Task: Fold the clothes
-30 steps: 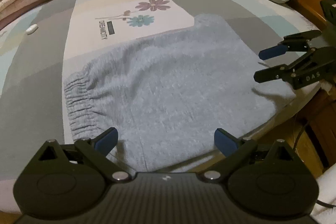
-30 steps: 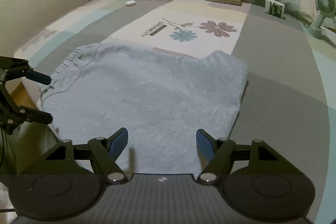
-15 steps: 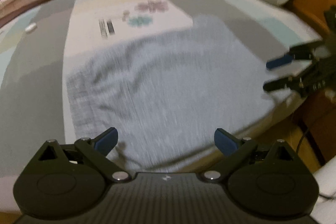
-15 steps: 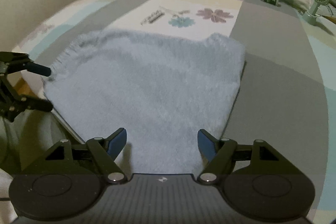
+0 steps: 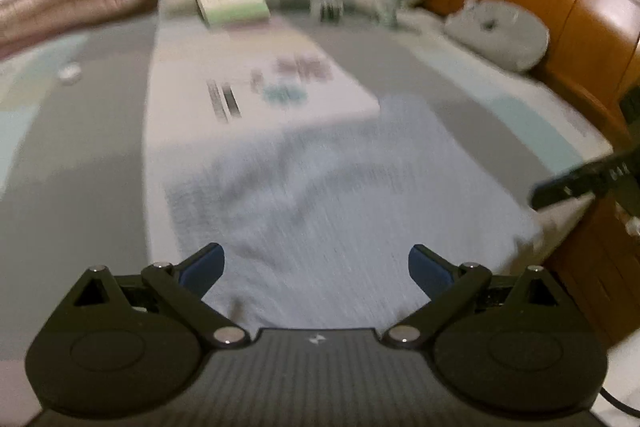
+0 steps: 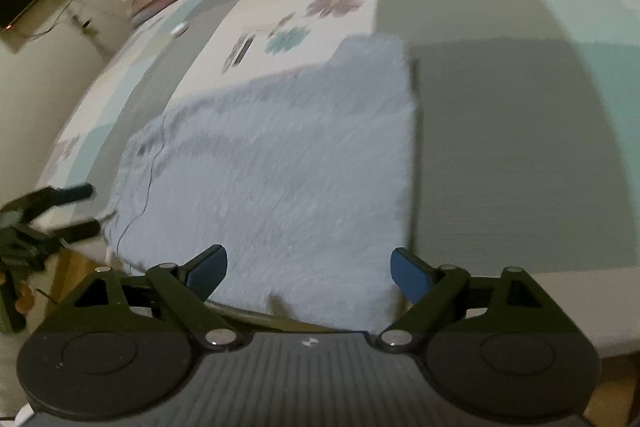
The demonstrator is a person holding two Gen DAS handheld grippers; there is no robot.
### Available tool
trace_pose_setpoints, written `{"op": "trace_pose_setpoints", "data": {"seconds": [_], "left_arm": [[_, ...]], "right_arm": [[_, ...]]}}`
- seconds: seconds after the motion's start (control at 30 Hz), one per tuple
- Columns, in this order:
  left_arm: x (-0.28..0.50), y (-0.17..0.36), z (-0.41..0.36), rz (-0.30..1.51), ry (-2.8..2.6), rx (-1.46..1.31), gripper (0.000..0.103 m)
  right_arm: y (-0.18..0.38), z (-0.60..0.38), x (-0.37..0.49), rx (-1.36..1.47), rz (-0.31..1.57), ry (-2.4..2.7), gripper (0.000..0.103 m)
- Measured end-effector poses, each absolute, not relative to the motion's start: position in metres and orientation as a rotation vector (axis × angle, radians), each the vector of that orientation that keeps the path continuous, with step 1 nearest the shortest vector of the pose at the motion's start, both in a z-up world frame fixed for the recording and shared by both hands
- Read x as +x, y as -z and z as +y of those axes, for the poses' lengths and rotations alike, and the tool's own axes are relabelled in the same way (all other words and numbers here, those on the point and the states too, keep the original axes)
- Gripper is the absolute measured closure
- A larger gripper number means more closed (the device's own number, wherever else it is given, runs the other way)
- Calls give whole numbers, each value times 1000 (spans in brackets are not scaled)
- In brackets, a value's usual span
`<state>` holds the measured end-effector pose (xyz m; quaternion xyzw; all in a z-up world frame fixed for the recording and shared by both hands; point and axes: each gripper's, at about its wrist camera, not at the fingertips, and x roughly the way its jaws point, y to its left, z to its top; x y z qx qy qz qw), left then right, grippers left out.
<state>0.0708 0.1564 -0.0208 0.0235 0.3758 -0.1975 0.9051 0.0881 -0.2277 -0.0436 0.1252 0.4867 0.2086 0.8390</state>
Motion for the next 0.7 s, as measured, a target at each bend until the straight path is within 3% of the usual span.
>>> {"op": "trace_pose_setpoints", "data": {"seconds": [0.1, 0.27, 0.47, 0.7], "left_arm": [[87, 14, 174, 776, 451, -26, 2], [117, 34, 205, 892, 383, -149, 2], [132, 72, 241, 1006, 359, -383, 3], [151, 104, 231, 1142, 410, -444, 2]], "right_arm": [[22, -237, 77, 283, 969, -413, 2], [17, -253, 75, 352, 916, -423, 1], [53, -265, 122, 522, 963, -489, 0], [107, -271, 168, 691, 1053, -545, 0]]}}
